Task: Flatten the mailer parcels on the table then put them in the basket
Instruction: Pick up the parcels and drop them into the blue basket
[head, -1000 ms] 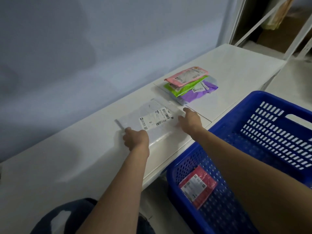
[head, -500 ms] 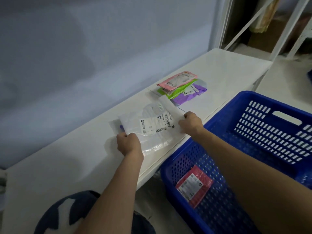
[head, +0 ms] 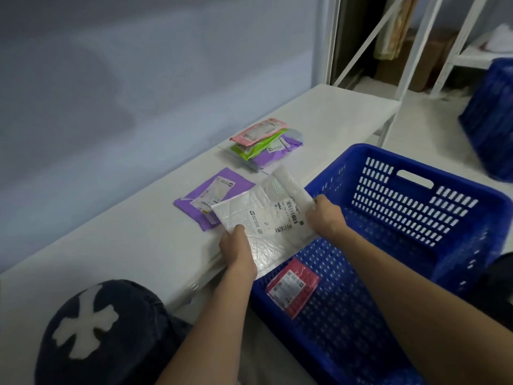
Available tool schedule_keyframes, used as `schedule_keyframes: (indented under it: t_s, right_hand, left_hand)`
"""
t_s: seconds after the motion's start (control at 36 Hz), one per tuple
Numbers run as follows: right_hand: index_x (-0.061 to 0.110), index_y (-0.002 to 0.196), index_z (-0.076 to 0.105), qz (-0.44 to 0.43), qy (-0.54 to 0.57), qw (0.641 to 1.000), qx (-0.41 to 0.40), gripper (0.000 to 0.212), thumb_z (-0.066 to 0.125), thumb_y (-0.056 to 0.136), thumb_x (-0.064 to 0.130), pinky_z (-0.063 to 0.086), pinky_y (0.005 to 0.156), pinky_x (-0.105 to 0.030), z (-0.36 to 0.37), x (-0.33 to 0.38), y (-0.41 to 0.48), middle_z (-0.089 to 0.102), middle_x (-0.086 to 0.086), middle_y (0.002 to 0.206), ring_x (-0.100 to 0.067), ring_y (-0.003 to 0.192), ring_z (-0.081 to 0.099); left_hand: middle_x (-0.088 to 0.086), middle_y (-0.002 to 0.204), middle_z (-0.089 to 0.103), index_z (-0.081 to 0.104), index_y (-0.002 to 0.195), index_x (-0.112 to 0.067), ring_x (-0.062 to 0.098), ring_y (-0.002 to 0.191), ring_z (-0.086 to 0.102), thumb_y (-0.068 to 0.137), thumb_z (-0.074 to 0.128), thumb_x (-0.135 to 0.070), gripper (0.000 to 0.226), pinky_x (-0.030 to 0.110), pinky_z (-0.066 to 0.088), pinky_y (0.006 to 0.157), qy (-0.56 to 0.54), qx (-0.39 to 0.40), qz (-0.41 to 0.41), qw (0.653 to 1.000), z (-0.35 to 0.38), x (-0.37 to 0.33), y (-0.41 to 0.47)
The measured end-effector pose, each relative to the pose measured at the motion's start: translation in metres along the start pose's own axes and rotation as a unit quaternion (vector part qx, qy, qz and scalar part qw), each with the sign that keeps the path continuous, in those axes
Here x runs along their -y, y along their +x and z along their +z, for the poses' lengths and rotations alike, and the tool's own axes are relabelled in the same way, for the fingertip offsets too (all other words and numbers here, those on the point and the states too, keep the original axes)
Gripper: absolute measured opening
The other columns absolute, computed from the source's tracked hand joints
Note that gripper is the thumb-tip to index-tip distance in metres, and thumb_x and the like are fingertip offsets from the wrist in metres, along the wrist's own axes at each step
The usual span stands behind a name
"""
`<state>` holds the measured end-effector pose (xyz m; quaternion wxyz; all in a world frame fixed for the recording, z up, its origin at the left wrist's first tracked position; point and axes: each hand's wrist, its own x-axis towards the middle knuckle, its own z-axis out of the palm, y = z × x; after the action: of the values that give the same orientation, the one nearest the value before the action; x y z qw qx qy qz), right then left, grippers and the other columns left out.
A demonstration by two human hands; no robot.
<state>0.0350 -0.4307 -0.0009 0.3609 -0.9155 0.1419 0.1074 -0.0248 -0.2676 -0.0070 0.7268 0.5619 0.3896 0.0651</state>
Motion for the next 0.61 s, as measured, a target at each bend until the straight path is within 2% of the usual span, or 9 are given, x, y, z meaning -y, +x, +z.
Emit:
schedule_keyframes:
  t_s: [0.06,0.17,0.22,0.33,0.42,0.44,0.53,0.56,0.61]
  right_hand:
    - [0.009,0.125,0.045,0.003,0.011,1.000,-0.003,0.031,0.036,0.097,0.019,0.052,0.078,-0.042,0.001,-0.011,-0.002,0.057,-0.017,0.115,-0.030,0.092,0.057]
    - [0.012,0.121,0.049,0.009,0.034,0.999,-0.006,0.031,0.035,0.096,0.026,0.052,0.071,-0.038,0.000,-0.033,0.002,0.056,-0.007,0.097,-0.023,0.082,0.056]
    - [0.011,0.120,0.050,0.009,0.034,0.999,-0.018,0.031,0.034,0.099,0.026,0.048,0.067,-0.035,-0.002,-0.045,0.007,0.053,-0.004,0.090,-0.020,0.078,0.054]
    - [0.010,0.124,0.049,0.028,0.023,0.999,-0.024,0.033,0.032,0.100,0.025,0.052,0.078,-0.041,-0.007,-0.067,0.020,0.055,-0.011,0.105,-0.027,0.089,0.055]
    - [0.010,0.121,0.050,0.056,0.015,0.998,-0.027,0.031,0.033,0.098,0.021,0.052,0.084,-0.044,-0.005,-0.086,0.031,0.057,-0.016,0.113,-0.031,0.092,0.055]
    - [0.009,0.118,0.051,0.065,0.005,0.997,-0.027,0.029,0.033,0.097,0.020,0.052,0.085,-0.045,-0.005,-0.090,0.033,0.057,-0.017,0.112,-0.032,0.093,0.055]
    - [0.008,0.111,0.050,0.099,-0.021,0.995,-0.007,0.025,0.038,0.095,0.023,0.048,0.092,-0.050,0.001,-0.108,0.043,0.056,-0.019,0.112,-0.036,0.100,0.055]
    - [0.009,0.110,0.049,0.106,-0.026,0.994,0.008,0.024,0.039,0.096,0.026,0.047,0.094,-0.051,0.003,-0.111,0.043,0.056,-0.018,0.113,-0.037,0.102,0.055]
    - [0.009,0.113,0.048,0.113,-0.048,0.992,0.042,0.029,0.042,0.097,0.031,0.046,0.096,-0.050,0.011,-0.124,0.050,0.055,-0.018,0.116,-0.035,0.102,0.054]
  left_hand:
    - [0.007,0.090,0.068,0.064,0.095,-0.014,0.028,0.080,0.066,0.085,0.047,-0.016,0.020,0.035,0.056,0.067,-0.002,0.003,-0.015,1.000,0.003,0.010,-0.003]
    - [0.012,0.112,0.066,0.062,0.114,-0.013,0.033,0.095,0.065,0.079,0.038,-0.028,0.045,0.047,0.054,0.088,-0.013,-0.012,-0.038,0.999,0.014,0.042,0.014]
    - [0.014,0.114,0.065,0.061,0.118,-0.013,0.035,0.096,0.064,0.082,0.036,-0.027,0.046,0.050,0.053,0.088,-0.010,-0.018,-0.068,0.997,0.019,0.063,0.028]
    - [0.016,0.107,0.067,0.063,0.114,-0.005,0.036,0.091,0.066,0.091,0.035,-0.014,0.038,0.048,0.056,0.083,0.027,-0.007,-0.129,0.991,0.027,0.058,0.005]
    - [0.017,0.120,0.060,0.054,0.127,0.000,0.037,0.111,0.059,0.096,0.036,-0.011,0.038,0.043,0.051,0.093,0.070,0.006,-0.180,0.981,0.032,0.065,0.003]
    - [0.016,0.119,0.060,0.054,0.127,-0.001,0.035,0.109,0.060,0.095,0.037,-0.011,0.037,0.040,0.053,0.088,0.075,0.011,-0.186,0.980,0.034,0.068,0.003]
    - [0.013,0.088,0.064,0.061,0.103,-0.004,0.028,0.070,0.061,0.093,0.037,-0.005,0.026,0.025,0.053,0.046,0.054,0.030,-0.231,0.971,0.038,0.087,0.003]
    - [0.014,0.085,0.064,0.061,0.101,-0.005,0.027,0.067,0.060,0.093,0.037,-0.004,0.026,0.025,0.052,0.041,0.043,0.032,-0.242,0.969,0.037,0.095,0.005]
    - [0.017,0.092,0.067,0.064,0.106,-0.005,0.031,0.073,0.065,0.092,0.037,-0.008,0.030,0.037,0.058,0.055,0.052,0.025,-0.259,0.964,0.038,0.116,0.016]
